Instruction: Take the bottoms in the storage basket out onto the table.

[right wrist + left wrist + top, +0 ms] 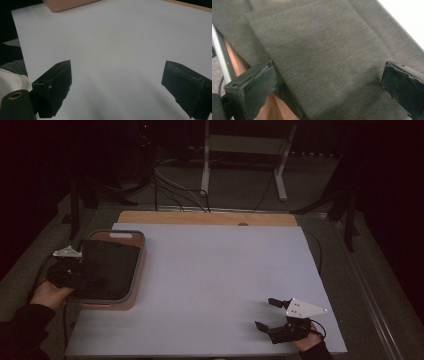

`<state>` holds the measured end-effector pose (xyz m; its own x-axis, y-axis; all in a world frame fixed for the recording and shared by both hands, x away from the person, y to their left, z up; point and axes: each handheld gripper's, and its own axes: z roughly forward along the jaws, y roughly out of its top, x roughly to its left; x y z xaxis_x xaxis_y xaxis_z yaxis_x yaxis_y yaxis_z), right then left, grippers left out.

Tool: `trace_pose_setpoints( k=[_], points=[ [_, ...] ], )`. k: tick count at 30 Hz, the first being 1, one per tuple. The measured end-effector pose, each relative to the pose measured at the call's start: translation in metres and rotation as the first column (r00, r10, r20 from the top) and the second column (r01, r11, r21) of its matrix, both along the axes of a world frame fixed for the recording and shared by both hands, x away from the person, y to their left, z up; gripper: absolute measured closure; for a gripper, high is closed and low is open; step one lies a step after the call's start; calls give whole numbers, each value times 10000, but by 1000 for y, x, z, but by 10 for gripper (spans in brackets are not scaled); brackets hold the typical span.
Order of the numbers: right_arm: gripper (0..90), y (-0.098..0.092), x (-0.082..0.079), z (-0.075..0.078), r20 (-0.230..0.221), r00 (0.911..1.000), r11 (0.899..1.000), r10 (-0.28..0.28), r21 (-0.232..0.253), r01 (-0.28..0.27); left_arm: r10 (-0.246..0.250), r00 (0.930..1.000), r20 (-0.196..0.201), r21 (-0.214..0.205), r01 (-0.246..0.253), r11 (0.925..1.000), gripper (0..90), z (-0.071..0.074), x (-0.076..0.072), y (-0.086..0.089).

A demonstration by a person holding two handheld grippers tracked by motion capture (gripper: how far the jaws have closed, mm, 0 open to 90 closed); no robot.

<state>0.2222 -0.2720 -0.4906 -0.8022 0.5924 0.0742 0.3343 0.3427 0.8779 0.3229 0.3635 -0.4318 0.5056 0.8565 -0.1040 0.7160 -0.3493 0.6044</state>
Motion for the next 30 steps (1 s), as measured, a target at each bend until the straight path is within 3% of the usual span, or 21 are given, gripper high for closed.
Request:
trace_pose_setpoints(
  k=[6,14,16,24,26,30],
  points=[
    [94,0,0,0,6,10000,10000,24,-41,-24,94,9992,-377,32,-93,10000,1,-6,9,-3],
    [94,2,0,-1,-41,9999,9999,105,-112,-106,240,9949,-983,502,-192,9986,0,-10,25,-12],
    [94,2,0,-1,-43,9999,9999,123,-116,-124,492,9918,-1180,610,-422,9972,0,-10,28,-15],
    [94,2,0,-1,-67,9999,9997,148,-176,-150,478,9837,-1734,737,-354,9967,0,-17,40,-31],
    [94,3,0,-1,-74,9999,9997,155,-173,-156,581,9770,-2053,653,-456,9968,0,-20,43,-32],
    [94,3,0,-2,-88,9998,9996,201,-191,-203,585,9703,-2347,567,-464,9973,0,-23,47,-31]
  ],
)
